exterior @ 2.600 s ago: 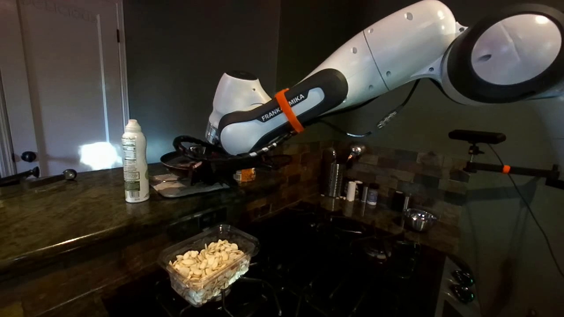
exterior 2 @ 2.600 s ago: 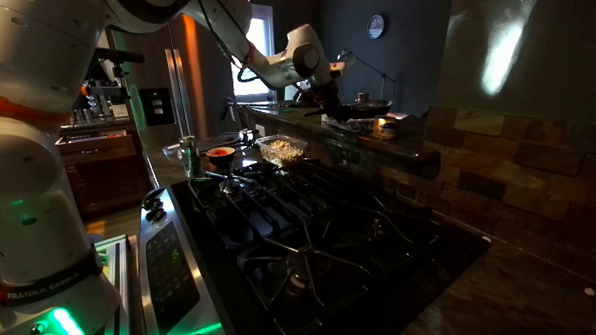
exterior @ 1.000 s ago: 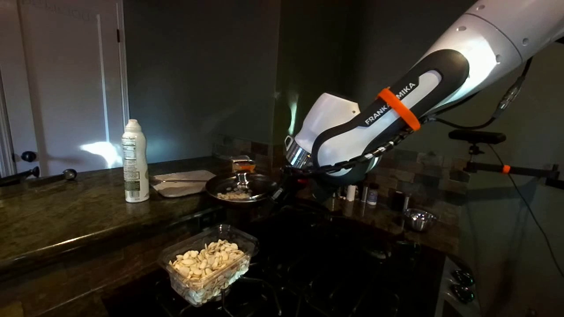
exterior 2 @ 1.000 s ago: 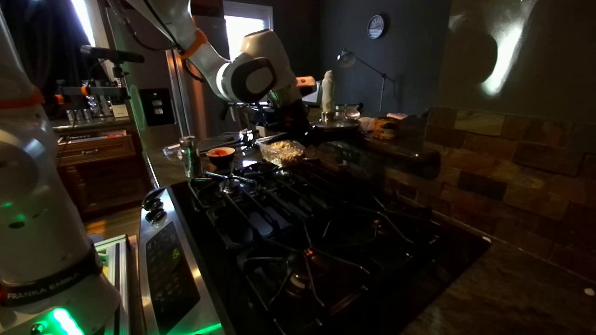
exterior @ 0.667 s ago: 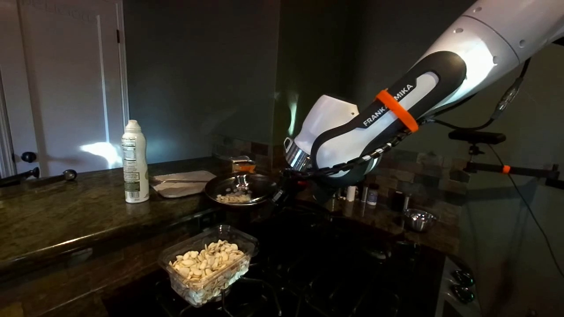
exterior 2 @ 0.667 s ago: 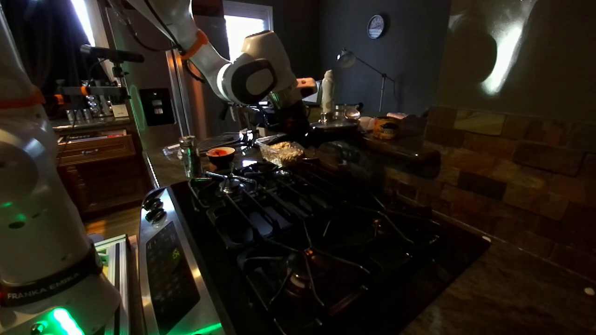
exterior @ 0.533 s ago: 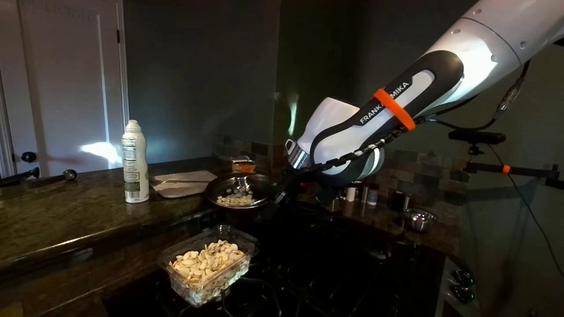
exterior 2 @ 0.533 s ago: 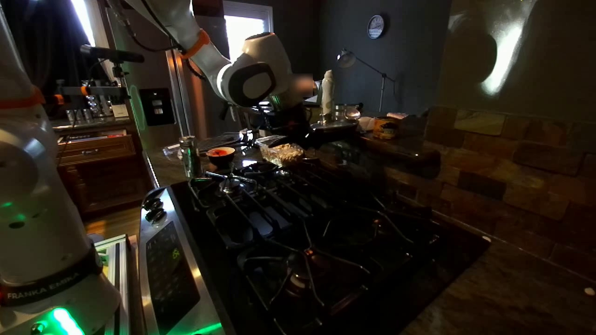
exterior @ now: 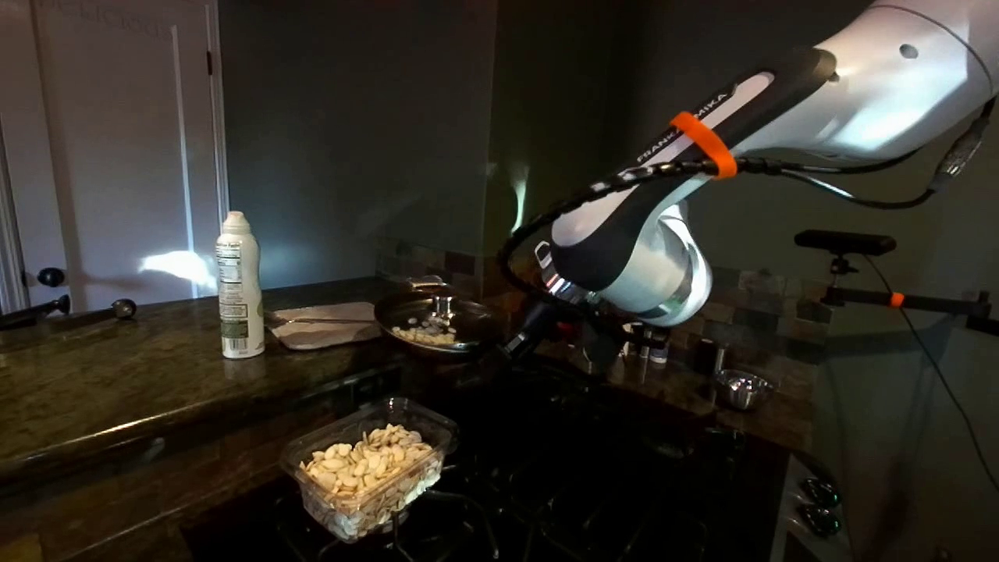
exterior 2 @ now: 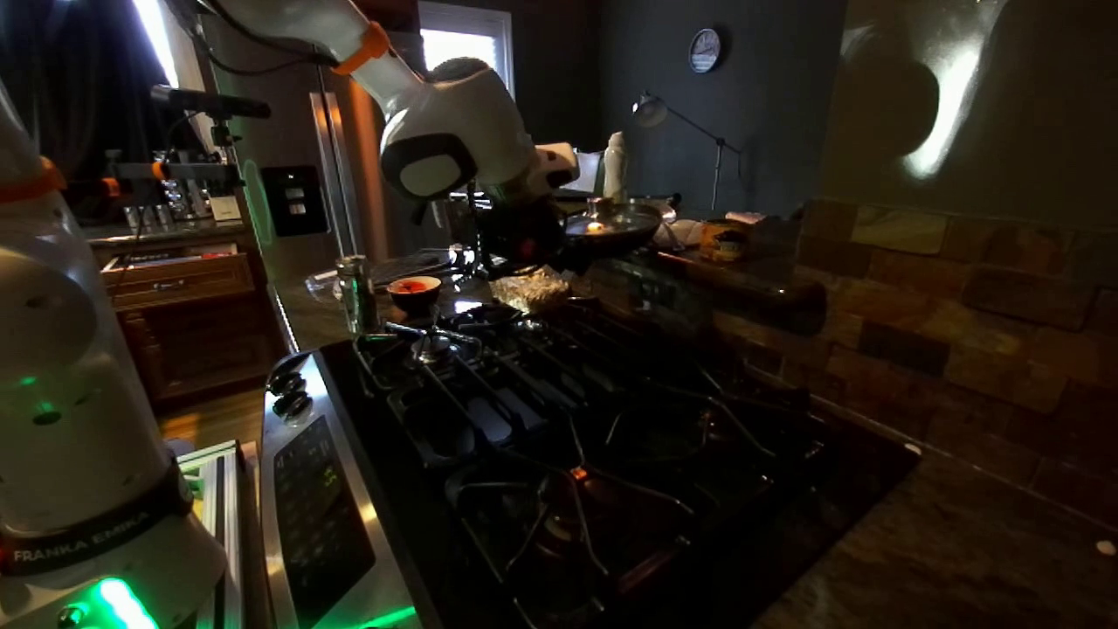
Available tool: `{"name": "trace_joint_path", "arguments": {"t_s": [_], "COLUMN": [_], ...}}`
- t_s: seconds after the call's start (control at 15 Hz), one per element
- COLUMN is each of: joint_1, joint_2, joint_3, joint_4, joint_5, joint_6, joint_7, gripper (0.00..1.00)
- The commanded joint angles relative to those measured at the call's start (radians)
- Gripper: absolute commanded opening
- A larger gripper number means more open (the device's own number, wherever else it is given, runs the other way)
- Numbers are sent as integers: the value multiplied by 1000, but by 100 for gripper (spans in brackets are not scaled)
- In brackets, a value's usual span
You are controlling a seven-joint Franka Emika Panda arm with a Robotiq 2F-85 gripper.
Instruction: Put the pan on the stove
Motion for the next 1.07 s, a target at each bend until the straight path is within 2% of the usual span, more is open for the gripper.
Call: {"name": "trace_joint_path", "arguments": {"t_s": [0.0,0.33,0.4,0.47,0.6,1.0], "joint_1": [15,-83,-120,-127,-123,-48], "joint_2": [-144,-183,-100,-102,-101,-115], "joint_3": [-63,-70,-52,-56,-71,-109], "joint_4": [-107,-286,-224,-244,-254,-247], "joint_5": [135,-29,-24,-32,-1,234], "joint_6": [-27,-44,-55,-49,-34,-29], "joint_7": [-175,-199,-234,-251,-319,-543], "gripper": [0,0,0,0,0,0]}}
